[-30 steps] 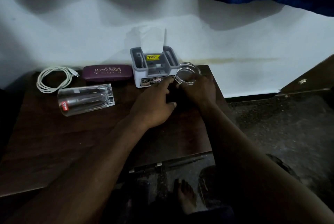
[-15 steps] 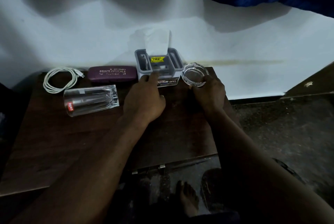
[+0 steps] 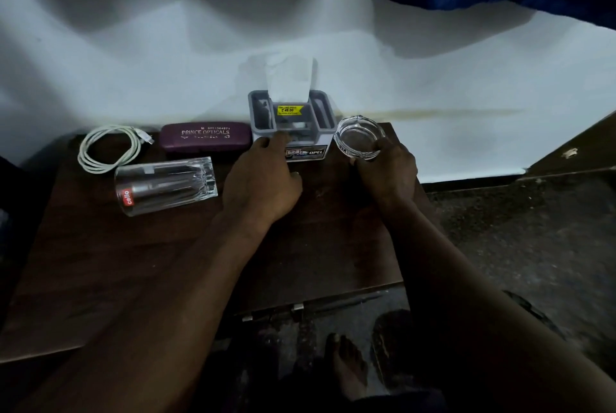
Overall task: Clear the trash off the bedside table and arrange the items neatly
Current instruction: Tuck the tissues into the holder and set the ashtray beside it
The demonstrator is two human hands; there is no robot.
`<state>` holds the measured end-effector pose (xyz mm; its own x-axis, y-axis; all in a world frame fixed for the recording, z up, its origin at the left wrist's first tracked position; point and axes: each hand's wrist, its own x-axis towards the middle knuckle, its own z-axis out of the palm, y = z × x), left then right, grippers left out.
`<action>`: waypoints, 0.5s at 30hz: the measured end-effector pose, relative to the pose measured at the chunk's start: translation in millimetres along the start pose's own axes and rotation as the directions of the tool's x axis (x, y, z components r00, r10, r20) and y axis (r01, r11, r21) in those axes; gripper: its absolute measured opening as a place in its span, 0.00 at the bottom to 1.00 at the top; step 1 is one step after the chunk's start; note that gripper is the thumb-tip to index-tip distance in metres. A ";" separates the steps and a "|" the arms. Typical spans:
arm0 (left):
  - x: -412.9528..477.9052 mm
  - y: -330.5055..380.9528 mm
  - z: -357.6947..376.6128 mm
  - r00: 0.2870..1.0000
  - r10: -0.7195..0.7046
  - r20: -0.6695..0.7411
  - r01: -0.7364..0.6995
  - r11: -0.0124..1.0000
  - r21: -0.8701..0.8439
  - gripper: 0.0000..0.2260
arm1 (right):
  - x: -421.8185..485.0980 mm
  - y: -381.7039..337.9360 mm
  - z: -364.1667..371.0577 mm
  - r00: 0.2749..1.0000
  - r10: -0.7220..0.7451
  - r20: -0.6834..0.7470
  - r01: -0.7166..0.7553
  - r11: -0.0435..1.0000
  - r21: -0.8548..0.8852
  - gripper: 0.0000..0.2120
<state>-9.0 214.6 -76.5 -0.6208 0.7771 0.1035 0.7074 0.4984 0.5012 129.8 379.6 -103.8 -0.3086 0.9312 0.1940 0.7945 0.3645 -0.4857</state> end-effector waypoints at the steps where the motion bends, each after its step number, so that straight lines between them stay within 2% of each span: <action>1: -0.7 0.9 0.0 1.000 -0.006 0.011 0.007 1.000 -0.004 0.31 | -0.7 -0.3 -0.5 1.000 -0.003 0.000 0.003 1.000 -0.001 0.17; 7: -5.3 7.2 -3.1 1.000 -0.008 0.029 0.009 1.000 -0.014 0.32 | -4.9 -3.0 -4.4 1.000 0.005 0.016 -0.005 1.000 0.022 0.18; 12: -10.2 5.9 -14.1 0.999 0.031 0.022 -0.030 0.998 -0.053 0.25 | -17.0 -9.6 -16.6 0.999 0.012 0.046 -0.015 0.996 0.084 0.29; 15: -16.1 2.5 -22.3 0.997 0.066 0.049 -0.064 0.997 -0.039 0.23 | -30.2 -18.8 -27.8 0.998 0.047 0.046 -0.049 0.998 0.045 0.31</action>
<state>-4.8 194.8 -57.7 -0.5551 0.8264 0.0939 0.7321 0.4319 0.5267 138.7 344.5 -76.9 -0.2951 0.9464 0.1315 0.7841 0.3185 -0.5327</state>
